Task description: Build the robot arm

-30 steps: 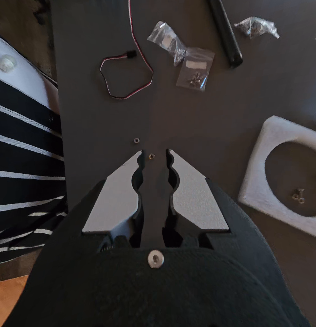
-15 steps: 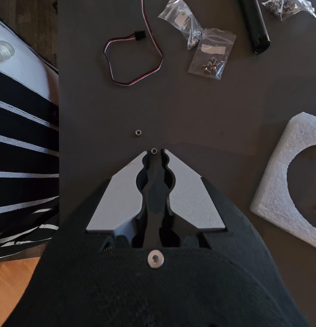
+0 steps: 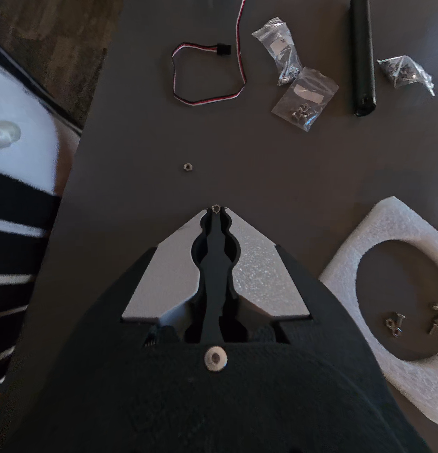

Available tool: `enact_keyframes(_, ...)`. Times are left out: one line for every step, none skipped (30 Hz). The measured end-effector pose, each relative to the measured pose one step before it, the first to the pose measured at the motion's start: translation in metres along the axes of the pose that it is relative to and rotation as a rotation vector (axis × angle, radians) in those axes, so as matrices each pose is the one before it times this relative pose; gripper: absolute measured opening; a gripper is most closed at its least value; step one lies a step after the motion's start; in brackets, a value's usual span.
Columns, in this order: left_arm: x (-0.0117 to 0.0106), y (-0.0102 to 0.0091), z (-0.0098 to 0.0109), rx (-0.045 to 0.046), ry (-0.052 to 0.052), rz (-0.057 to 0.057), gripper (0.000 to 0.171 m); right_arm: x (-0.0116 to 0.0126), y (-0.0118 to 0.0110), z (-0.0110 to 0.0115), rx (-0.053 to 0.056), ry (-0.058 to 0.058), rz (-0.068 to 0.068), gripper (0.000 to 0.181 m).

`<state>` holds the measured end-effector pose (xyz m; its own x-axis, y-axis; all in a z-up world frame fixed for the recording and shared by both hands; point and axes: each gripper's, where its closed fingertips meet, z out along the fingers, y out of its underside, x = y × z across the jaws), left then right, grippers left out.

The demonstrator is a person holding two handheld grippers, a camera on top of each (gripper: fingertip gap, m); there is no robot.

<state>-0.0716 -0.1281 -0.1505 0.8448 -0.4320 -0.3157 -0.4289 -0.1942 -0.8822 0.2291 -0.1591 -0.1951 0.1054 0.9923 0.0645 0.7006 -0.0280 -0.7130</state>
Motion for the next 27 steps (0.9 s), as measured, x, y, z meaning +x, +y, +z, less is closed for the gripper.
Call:
enact_keyframes(0.00053, -0.00024, 0.00012, -0.00713, -0.0173, 0.0013, 0.045, 0.00356, 0.00034, -0.00238, 0.0124, 0.0031, 0.0036, 0.005)
enact_keyframes(0.00045, -0.00011, 0.00038, -0.00618, -0.0163, 0.0034, 0.045, 0.00465, -0.00011, -0.00257, 0.0162, 0.0109, 0.0049, 0.005)
enact_keyframes(0.00032, -0.00020, 0.00035, -0.00507, -0.0153, 0.0051, 0.045, 0.00421, -0.00069, -0.00239, 0.0203, 0.0098, 0.0069, 0.005)
enact_keyframes(0.00010, -0.00010, 0.00062, -0.00469, -0.0135, 0.0018, 0.045, 0.00247, -0.00102, -0.00205, 0.0225, -0.0002, 0.0109, 0.005)
enact_keyframes(-0.00014, -0.00018, 0.00062, -0.00610, -0.0105, -0.0012, 0.045, 0.00186, -0.00051, -0.00149, 0.0180, -0.0020, 0.0143, 0.005)
enact_keyframes(-0.00020, -0.00005, 0.00061, -0.00673, -0.0079, -0.0014, 0.045, 0.00283, 0.00030, -0.00110, 0.0121, 0.0076, 0.0110, 0.005)
enact_keyframes(-0.00016, -0.00008, 0.00052, -0.00480, -0.0059, -0.0035, 0.045, 0.00253, 0.00081, -0.00052, 0.0083, 0.0096, 0.0048, 0.005)
enact_keyframes(-0.00019, -0.00009, 0.00052, -0.00221, -0.0034, -0.0078, 0.045, 0.00096, 0.00168, 0.00013, 0.0004, 0.0014, -0.0006, 0.005)
enact_keyframes(-0.00034, -0.00004, 0.00025, -0.00182, -0.0013, -0.0095, 0.045, 0.00135, 0.00343, 0.00072, -0.0130, 0.0059, -0.0098, 0.005)
enact_keyframes(-0.00042, 0.00010, 0.00002, -0.00194, -0.0009, -0.0089, 0.045, 0.00213, 0.00459, 0.00121, -0.0220, 0.0108, -0.0185, 0.005)
enact_keyframes(-0.00041, 0.00001, 0.00006, -0.00166, -0.0016, -0.0093, 0.045, 0.00126, 0.00392, 0.00166, -0.0187, 0.0048, -0.0178, 0.006)
enact_keyframes(-0.00029, 0.00001, 0.00014, -0.00197, -0.0023, -0.0081, 0.045, -0.00055, -0.00190, 0.00094, 0.0174, -0.0076, -0.0022, 0.005)
enact_keyframes(-0.00009, 0.00003, -0.00002, -0.00293, -0.0016, -0.0034, 0.045, -0.00219, -0.00066, 0.00140, 0.0055, -0.0230, 0.0146, 0.005)
enact_keyframes(0.00018, 0.00012, -0.00014, -0.00345, -0.0002, 0.0007, 0.045, -0.00009, -0.00021, 0.00100, -0.0038, -0.0098, 0.0147, 0.006)
enact_keyframes(0.00026, 0.00005, -0.00018, -0.00247, 0.0013, 0.0018, 0.045, 0.00065, -0.00026, 0.00096, -0.0011, -0.0016, 0.0024, 0.006)
enact_keyframes(0.00007, 0.00005, -0.00011, -0.00119, 0.0025, 0.0001, 0.045, 0.00046, -0.00053, 0.00057, 0.0009, 0.0000, -0.0023, 0.006)
enact_keyframes(-0.00019, 0.00001, -0.00003, -0.00129, 0.0032, -0.0036, 0.045, 0.00011, -0.00019, 0.00058, -0.0004, -0.0009, -0.0019, 0.006)
enact_keyframes(-0.00056, 0.00004, 0.00017, -0.00201, 0.0036, -0.0084, 0.045, -0.00006, -0.00005, 0.00028, -0.0002, -0.0033, 0.0023, 0.006)
enact_keyframes(-0.00059, -0.00001, 0.00024, -0.00162, 0.0049, -0.0117, 0.045, 0.00008, 0.00009, 0.00015, 0.0001, -0.0072, 0.0088, 0.006)
enact_keyframes(-0.00029, -0.00020, 0.00033, 0.00092, 0.0062, -0.0103, 0.045, 0.00014, 0.00004, 0.00018, 0.0004, -0.0102, 0.0135, 0.006)
enact_keyframes(-0.00017, -0.00024, 0.00029, 0.00381, 0.0049, -0.0068, 0.045, 0.00021, 0.00001, 0.00017, 0.0002, -0.0105, 0.0147, 0.006)
enact_keyframes(-0.00023, -0.00023, 0.00029, 0.00506, 0.0029, -0.0070, 0.045, 0.00004, 0.00001, 0.00011, 0.0000, -0.0114, 0.0141, 0.006)
enact_keyframes(-0.00040, -0.00010, 0.00029, 0.00521, 0.0014, -0.0097, 0.045, 0.00016, 0.00006, 0.00014, 0.0001, -0.0104, 0.0128, 0.006)
enact_keyframes(-0.00061, -0.00011, 0.00025, 0.00511, 0.0011, -0.0123, 0.045, 0.00026, 0.00001, 0.00016, -0.0001, -0.0085, 0.0122, 0.006)
enact_keyframes(-0.00069, -0.00013, 0.00024, 0.00451, 0.0011, -0.0134, 0.045, 0.00028, -0.00009, 0.00012, 0.0000, -0.0056, 0.0091, 0.006)
enact_keyframes(-0.00055, -0.00006, 0.00022, 0.00294, 0.0005, -0.0113, 0.045, 0.00007, -0.00009, 0.00000, 0.0002, -0.0036, 0.0047, 0.006)
enact_keyframes(-0.00026, -0.00013, 0.00016, 0.00108, -0.0003, -0.0064, 0.045, 0.00016, 0.00003, 0.00004, 0.0000, -0.0026, 0.0027, 0.006)
